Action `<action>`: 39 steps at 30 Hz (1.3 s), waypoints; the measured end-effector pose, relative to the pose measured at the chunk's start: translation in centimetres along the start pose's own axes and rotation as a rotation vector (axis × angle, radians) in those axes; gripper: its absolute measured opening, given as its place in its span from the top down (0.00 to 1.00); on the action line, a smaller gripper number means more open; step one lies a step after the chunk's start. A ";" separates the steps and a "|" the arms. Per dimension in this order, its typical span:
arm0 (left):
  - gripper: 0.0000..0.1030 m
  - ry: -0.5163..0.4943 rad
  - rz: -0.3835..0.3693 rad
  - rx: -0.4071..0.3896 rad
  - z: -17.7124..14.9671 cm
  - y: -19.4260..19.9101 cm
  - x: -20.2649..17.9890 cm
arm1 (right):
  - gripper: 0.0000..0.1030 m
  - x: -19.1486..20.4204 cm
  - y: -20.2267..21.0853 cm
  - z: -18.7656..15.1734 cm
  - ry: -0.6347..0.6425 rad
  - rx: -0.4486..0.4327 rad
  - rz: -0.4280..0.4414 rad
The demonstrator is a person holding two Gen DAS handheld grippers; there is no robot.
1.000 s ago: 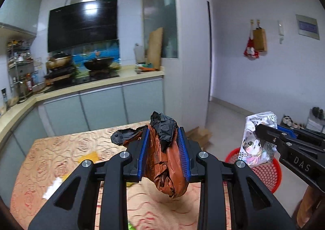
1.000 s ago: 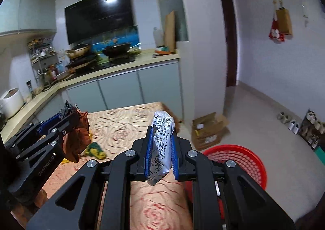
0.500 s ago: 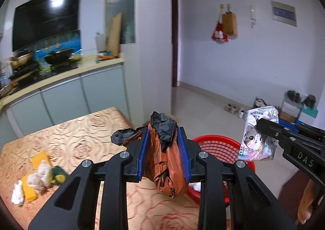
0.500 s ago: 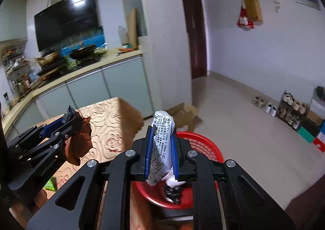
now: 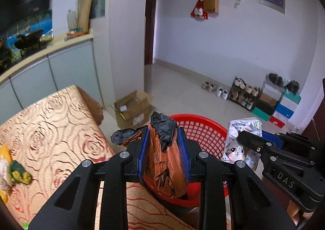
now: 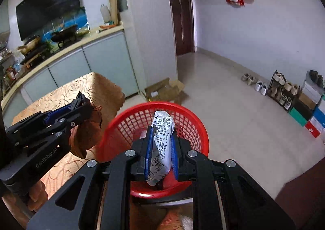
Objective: Collect trash
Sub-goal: 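Carry both items to the red basket and open both tools to drop them, then move both open tools back over the remaining trash on the table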
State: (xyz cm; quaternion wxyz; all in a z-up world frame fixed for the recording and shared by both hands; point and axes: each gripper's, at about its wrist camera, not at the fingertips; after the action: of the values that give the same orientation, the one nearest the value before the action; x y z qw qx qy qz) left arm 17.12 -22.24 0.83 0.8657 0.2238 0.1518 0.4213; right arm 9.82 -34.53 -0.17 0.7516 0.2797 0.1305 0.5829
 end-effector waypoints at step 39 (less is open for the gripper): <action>0.38 0.078 0.204 -0.132 0.1 8.0 5.6 | 0.60 4.2 2.9 0.0 0.031 -0.066 0.083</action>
State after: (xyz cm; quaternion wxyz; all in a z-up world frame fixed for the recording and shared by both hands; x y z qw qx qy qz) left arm 15.21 -13.47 4.61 0.8246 0.1642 0.1337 0.5246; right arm 8.73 -30.11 2.04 0.7336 0.2507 0.1110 0.6218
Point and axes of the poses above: each gripper's, at about its wrist camera, not at the fingertips, and y roughly against the way its jaws point, x to its left, z to its top, and after that the axes turned 7 degrees about -x, right-handed
